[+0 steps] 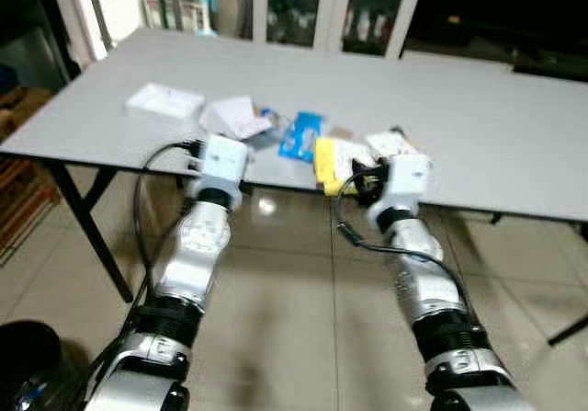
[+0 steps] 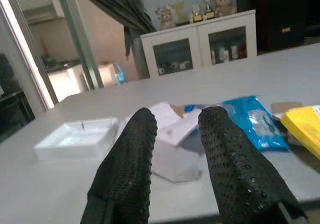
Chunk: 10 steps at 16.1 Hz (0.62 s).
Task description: Picking trash to rubbish bin
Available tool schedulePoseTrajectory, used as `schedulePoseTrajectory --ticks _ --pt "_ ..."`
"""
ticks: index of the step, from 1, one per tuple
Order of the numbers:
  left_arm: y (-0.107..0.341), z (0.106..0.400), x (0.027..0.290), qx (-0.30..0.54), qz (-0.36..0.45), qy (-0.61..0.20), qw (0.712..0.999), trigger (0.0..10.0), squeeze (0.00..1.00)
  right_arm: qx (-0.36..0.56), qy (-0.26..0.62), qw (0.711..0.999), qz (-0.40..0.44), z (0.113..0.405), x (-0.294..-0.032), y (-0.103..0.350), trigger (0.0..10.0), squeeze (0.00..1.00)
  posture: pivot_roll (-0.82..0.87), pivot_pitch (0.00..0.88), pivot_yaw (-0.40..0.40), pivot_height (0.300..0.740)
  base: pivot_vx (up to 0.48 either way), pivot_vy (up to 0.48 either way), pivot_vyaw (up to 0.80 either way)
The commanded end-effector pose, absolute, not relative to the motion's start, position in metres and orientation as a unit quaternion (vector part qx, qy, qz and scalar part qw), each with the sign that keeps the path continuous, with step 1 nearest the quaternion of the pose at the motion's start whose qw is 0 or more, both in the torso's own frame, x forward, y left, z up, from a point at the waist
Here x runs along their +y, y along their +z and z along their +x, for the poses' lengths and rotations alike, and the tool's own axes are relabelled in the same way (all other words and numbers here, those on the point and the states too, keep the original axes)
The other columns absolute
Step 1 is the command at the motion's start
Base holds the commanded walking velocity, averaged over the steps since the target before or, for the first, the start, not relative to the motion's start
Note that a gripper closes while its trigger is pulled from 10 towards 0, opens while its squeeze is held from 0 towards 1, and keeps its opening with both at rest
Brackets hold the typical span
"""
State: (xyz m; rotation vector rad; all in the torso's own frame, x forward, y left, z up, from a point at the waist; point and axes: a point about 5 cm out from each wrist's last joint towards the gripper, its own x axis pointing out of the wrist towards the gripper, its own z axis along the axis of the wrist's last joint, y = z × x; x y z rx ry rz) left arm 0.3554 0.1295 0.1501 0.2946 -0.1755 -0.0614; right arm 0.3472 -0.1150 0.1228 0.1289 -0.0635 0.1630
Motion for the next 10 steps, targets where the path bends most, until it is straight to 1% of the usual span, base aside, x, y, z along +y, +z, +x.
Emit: schedulePoseTrajectory --ticks 1,10 --pt "0.154 0.3568 0.1388 -0.09 0.154 -0.022 0.984 10.0 0.0 -0.04 0.095 0.993 0.066 0.3474 -0.1054 0.1276 10.0 0.0 0.03 0.0 -0.088 0.74 0.371 0.0 0.0" --pt "0.1527 0.3555 0.1382 -0.088 0.158 -0.027 0.983 10.0 0.0 -0.036 0.103 0.992 0.064 0.3466 -0.1022 0.1264 10.0 0.0 0.03 0.0 -0.087 0.74 0.371 0.0 0.0"
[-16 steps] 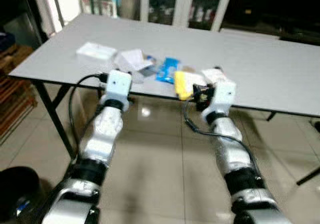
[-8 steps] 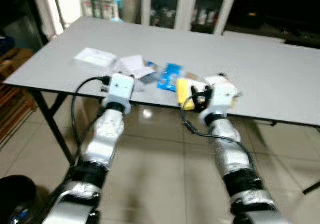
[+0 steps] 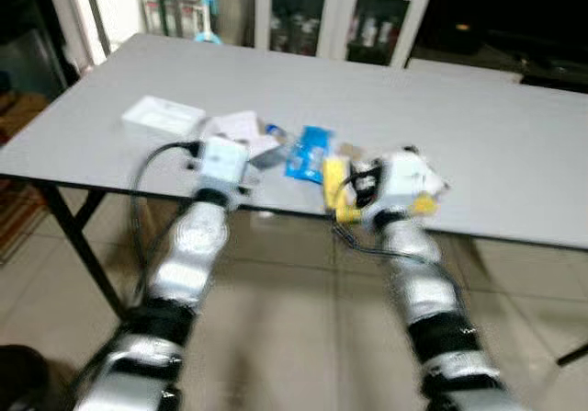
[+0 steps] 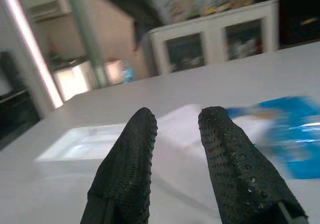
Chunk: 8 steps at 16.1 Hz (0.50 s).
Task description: Picking trash to rubbish bin
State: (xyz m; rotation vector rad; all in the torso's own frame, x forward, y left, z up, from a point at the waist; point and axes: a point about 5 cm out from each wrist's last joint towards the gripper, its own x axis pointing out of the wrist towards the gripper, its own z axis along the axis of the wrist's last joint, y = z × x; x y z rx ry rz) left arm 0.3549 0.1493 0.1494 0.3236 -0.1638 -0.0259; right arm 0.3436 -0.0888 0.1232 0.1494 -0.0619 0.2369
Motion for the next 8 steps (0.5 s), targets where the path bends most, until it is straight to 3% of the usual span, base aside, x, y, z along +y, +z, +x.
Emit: schedulePoseTrajectory --ticks 1,8 --pt "0.1527 0.3554 0.1384 -0.088 0.158 -0.026 0.983 10.0 0.0 -0.035 0.103 0.992 0.064 0.3464 -0.1021 0.126 10.0 0.0 0.03 0.0 -0.087 0.74 0.368 0.0 0.0" --pt "0.1532 0.3553 0.1385 -0.086 0.158 -0.024 0.983 10.0 0.0 -0.031 0.102 0.992 0.063 0.3466 -0.1038 0.1253 10.0 0.0 0.03 0.018 -0.093 0.74 0.371 0.0 0.0"
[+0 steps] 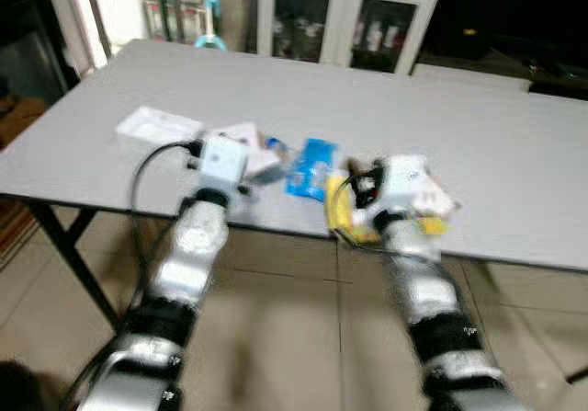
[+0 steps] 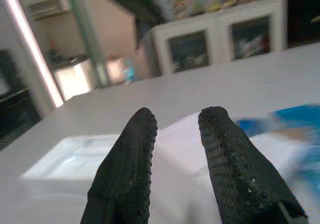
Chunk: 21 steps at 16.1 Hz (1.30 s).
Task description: Picking trash to rubbish bin
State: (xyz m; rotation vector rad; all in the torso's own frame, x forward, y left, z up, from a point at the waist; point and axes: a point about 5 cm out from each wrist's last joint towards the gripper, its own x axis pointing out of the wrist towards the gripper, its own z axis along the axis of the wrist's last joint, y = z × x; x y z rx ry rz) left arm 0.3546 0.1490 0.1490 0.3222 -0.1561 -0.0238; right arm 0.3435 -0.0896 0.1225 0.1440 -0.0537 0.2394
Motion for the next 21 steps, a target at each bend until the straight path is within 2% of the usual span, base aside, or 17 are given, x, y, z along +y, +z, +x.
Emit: schedulePoseTrajectory --ticks 1,3,6,8,11,14,17,21 --pt "0.153 0.355 0.138 -0.087 0.162 -0.027 0.983 10.0 0.0 -0.03 0.102 0.992 0.063 0.347 -0.104 0.125 10.0 0.0 0.03 0.02 -0.094 0.74 0.0 0.0 0.0" --pt "0.151 0.354 0.136 -0.082 0.179 -0.039 0.98 10.0 0.0 -0.029 0.102 0.992 0.063 0.346 -0.104 0.125 10.0 0.0 0.03 0.023 -0.094 0.74 0.0 0.0 0.0" --pt "0.141 0.347 0.122 -0.068 0.176 -0.106 0.976 10.0 0.0 -0.027 0.104 0.992 0.061 0.347 -0.103 0.125 10.0 0.0 0.03 0.025 -0.095 0.74 0.0 0.0 0.0" --pt "0.139 0.345 0.12 -0.065 0.187 -0.113 0.974 10.0 0.0 -0.026 0.108 0.992 0.062 0.347 -0.102 0.125 10.0 0.0 0.03 0.024 -0.095 0.74 0.0 0.0 0.0" --pt "0.138 0.346 0.12 -0.062 0.196 -0.111 0.972 10.0 0.0 -0.011 0.161 0.985 0.063 0.343 -0.092 0.123 10.0 0.0 0.03 0.022 -0.095 0.74 0.0 0.0 0.0" --pt "0.137 0.345 0.118 -0.061 0.21 -0.123 0.968 10.0 0.0 0.019 0.264 0.963 0.058 0.331 -0.077 0.114 10.0 0.0 0.03 0.024 -0.098 0.74 0.0 0.0 0.0" --pt "0.136 0.344 0.118 -0.059 0.218 -0.125 0.966 10.0 0.0 0.062 0.296 0.953 0.026 0.327 -0.079 0.101 10.0 0.0 0.03 0.024 -0.098 0.74 0.0 0.0 0.0" --pt "0.135 0.344 0.118 -0.057 0.227 -0.126 0.964 10.0 0.0 0.067 0.308 0.949 0.013 0.324 -0.082 0.101 10.0 0.0 0.03 0.024 -0.095 0.74 0.0 0.0 0.0"
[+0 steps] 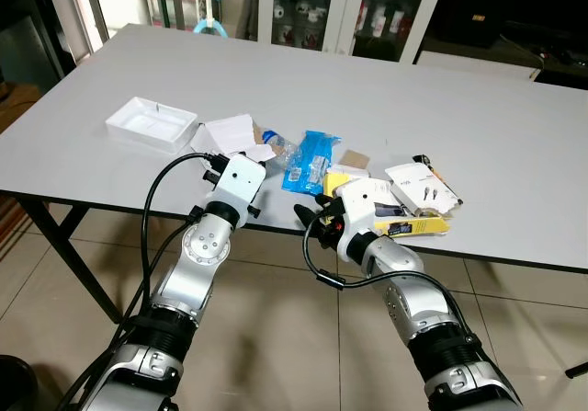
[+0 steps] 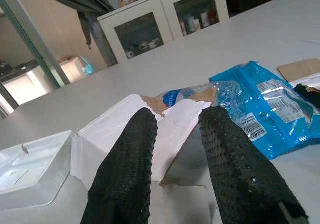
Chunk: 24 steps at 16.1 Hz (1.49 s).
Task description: Picking trash to rubbish bin
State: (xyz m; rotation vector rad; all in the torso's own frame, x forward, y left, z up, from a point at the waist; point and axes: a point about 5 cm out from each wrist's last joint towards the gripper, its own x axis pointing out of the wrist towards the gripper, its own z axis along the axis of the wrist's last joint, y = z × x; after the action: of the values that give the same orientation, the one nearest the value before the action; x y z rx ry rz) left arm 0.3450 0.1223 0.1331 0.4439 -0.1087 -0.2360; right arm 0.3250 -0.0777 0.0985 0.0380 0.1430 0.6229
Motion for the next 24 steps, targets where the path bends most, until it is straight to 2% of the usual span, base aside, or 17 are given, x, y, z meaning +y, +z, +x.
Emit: schedulePoseTrajectory --ticks 1,6,9,16,17,24 --pt "0.137 0.346 0.119 -0.06 0.223 -0.117 0.966 10.0 1.0 0.066 0.309 0.949 0.013 0.324 -0.08 0.102 10.0 0.0 0.03 0.026 -0.095 0.74 0.0 0.0 0.0" --pt "0.142 0.349 0.118 -0.065 0.236 -0.116 0.963 10.0 1.0 0.067 0.323 0.944 0.022 0.319 -0.068 0.102 10.0 0.0 0.03 0.028 -0.093 0.74 0.0 0.0 0.0" --pt "0.143 0.352 0.118 -0.057 0.298 -0.118 0.945 10.0 1.0 0.066 0.327 0.942 0.025 0.318 -0.066 0.103 10.0 0.0 0.03 0.026 -0.095 0.74 0.0 0.0 0.0" --pt "0.142 0.358 0.109 -0.042 0.307 -0.14 0.94 10.0 1.0 0.066 0.328 0.942 0.023 0.318 -0.067 0.104 10.0 0.0 0.03 0.02 -0.095 0.74 0.0 0.0 0.0" --pt "0.141 0.359 0.108 -0.039 0.316 -0.141 0.937 10.0 0.0 0.065 0.329 0.942 0.022 0.318 -0.066 0.104 10.0 0.0 0.03 0.02 -0.093 0.74 0.0 0.0 0.0" --pt "0.14 0.376 0.109 -0.002 0.324 -0.129 0.937 10.0 0.0 0.064 0.33 0.942 0.022 0.317 -0.066 0.104 10.0 0.0 0.02 0.017 -0.093 0.74 0.0 0.0 0.0"
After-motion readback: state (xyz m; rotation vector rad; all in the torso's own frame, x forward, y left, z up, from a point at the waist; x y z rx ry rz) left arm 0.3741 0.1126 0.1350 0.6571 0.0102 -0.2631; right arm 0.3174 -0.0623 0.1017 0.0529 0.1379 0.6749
